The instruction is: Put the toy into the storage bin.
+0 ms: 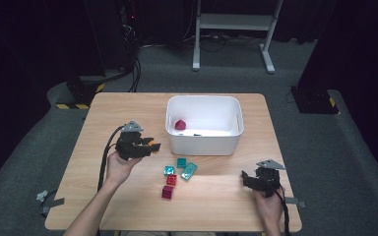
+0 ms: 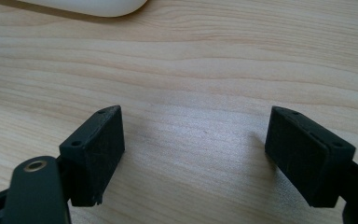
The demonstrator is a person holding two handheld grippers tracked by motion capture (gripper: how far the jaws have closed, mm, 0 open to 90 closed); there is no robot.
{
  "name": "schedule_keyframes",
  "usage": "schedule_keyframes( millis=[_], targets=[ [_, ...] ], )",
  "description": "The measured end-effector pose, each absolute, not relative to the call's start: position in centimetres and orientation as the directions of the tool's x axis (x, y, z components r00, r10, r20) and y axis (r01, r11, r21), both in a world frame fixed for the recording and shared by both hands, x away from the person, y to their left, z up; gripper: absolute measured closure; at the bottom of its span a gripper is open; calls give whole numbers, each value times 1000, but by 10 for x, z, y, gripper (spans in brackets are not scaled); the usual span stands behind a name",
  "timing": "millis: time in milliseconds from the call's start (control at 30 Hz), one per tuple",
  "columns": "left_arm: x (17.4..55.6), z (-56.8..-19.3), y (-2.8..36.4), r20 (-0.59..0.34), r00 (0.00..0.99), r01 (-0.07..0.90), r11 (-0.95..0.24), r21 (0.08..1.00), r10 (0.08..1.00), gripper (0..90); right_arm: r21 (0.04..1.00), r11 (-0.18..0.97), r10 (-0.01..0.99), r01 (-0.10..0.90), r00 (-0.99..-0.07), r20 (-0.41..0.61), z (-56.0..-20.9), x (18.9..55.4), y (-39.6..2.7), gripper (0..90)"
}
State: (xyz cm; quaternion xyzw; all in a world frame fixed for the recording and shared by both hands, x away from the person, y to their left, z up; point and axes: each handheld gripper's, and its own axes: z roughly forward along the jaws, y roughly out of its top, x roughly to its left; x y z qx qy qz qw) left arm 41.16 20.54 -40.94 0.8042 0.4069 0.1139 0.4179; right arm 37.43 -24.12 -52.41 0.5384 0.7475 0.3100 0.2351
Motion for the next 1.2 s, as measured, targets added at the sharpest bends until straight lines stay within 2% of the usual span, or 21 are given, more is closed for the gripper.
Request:
schedule_keyframes(
  millis=[500,1200],
  targets=[
    [421,-384,197,-139,669,533,-341,774,730,573,716,228,951,660,-309,-18,-524,374,-241,195],
    [436,-354,184,-162,695,509,-320,799,700,574,717,229,950,659,-311,-18,-524,374,-241,195]
  ],
)
